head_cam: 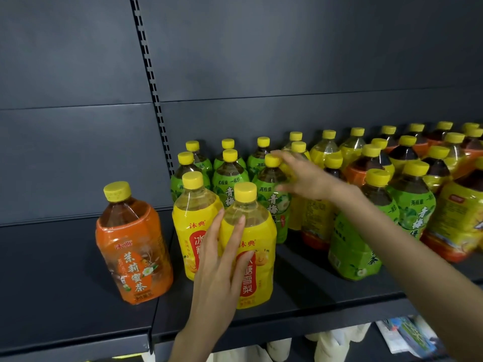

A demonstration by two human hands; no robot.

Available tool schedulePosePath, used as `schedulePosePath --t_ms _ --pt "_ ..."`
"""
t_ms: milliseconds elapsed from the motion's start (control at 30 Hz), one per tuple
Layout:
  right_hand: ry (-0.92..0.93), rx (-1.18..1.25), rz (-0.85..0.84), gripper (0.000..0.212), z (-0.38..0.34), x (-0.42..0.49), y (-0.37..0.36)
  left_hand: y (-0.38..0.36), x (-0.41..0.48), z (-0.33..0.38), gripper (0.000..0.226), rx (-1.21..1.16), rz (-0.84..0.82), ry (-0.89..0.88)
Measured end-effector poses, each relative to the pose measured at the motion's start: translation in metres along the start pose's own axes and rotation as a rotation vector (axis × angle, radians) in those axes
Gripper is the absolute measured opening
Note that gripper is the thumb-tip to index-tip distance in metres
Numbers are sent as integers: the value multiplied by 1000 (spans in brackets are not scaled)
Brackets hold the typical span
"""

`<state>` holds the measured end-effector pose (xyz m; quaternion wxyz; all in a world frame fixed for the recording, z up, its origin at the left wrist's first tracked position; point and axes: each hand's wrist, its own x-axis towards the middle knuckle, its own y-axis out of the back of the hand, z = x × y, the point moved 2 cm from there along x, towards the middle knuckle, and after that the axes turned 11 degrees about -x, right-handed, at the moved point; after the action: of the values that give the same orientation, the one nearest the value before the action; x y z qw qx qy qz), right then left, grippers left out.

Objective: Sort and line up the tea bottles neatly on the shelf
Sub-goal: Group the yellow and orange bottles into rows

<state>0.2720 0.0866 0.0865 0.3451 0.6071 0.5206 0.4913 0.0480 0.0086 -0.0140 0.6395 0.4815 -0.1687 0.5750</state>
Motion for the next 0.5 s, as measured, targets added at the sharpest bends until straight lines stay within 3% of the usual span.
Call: schedulePosePath --t_ms 100,167,300,500 --pt "-20 -142 153 55 14 19 38 1 0 -3 54 15 -1 -3" --pt "-81 -175 158 56 29 34 47 1 0 -7 54 19 -13 -2" --pt "-173 -178 -7 66 50 54 39 1 2 -11 53 14 -29 -5" --pt "-168 -242 17 58 51 65 39 -1 6 -12 52 11 -31 -13"
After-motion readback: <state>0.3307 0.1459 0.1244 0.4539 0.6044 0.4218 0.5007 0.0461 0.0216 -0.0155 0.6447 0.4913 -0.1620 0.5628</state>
